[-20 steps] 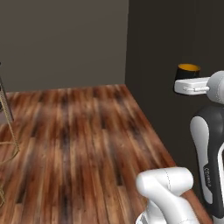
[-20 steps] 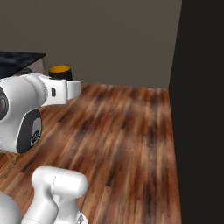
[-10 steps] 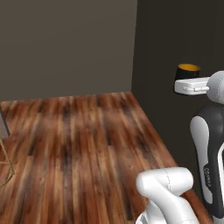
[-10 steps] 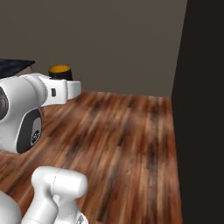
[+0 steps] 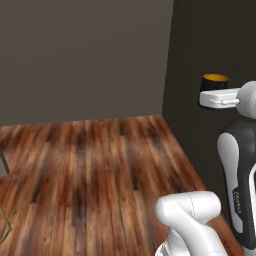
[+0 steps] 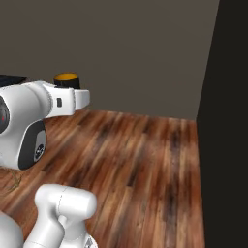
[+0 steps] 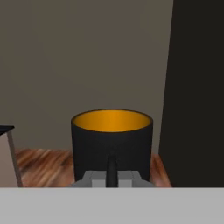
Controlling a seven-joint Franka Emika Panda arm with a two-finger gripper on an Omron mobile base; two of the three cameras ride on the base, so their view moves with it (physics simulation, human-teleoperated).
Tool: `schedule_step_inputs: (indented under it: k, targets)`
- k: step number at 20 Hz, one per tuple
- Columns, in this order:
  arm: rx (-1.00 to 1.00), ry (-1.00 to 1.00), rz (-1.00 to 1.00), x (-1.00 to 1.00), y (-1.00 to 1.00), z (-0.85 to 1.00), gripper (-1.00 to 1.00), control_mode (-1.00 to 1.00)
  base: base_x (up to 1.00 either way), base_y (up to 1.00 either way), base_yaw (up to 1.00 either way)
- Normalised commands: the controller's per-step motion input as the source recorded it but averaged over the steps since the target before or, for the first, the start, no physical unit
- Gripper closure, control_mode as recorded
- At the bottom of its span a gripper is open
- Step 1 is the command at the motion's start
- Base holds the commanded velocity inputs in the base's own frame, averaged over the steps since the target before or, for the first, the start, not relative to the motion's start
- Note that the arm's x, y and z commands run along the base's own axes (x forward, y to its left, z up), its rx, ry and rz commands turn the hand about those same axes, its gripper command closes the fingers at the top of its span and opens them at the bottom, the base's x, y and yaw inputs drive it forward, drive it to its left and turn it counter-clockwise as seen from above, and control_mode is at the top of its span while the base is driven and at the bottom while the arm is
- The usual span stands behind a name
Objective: There is a tray on the dining counter. Grab the cup, mug, and pitcher and place them on the tray. The pitcher may be placed next to the tray if it cannot fit the tray.
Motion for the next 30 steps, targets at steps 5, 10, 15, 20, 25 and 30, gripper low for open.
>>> schedule_step_inputs:
  k: [5, 10, 15, 20, 25, 30]
  targets:
    - [0.00, 0.00, 0.00, 0.00, 0.00, 0.00, 1.00, 1.00, 1.00, 0.00, 0.14]
    - [0.00, 0.00, 0.00, 0.00, 0.00, 0.00, 1.00, 1.00, 1.00, 0.00, 0.19]
    - [0.00, 0.00, 0.00, 0.00, 0.00, 0.00, 1.00, 1.00, 1.00, 0.00, 0.23]
    - [0.00, 0.00, 0.00, 0.00, 0.00, 0.00, 1.00, 1.00, 1.00, -0.03, 0.29]
    - [0.00, 0.00, 0.00, 0.00, 0.00, 0.00, 1.00, 1.00, 1.00, -0.12, 0.33]
    - [0.00, 0.00, 0.00, 0.00, 0.00, 0.00, 1.00, 1.00, 1.00, -0.22, 0.39]
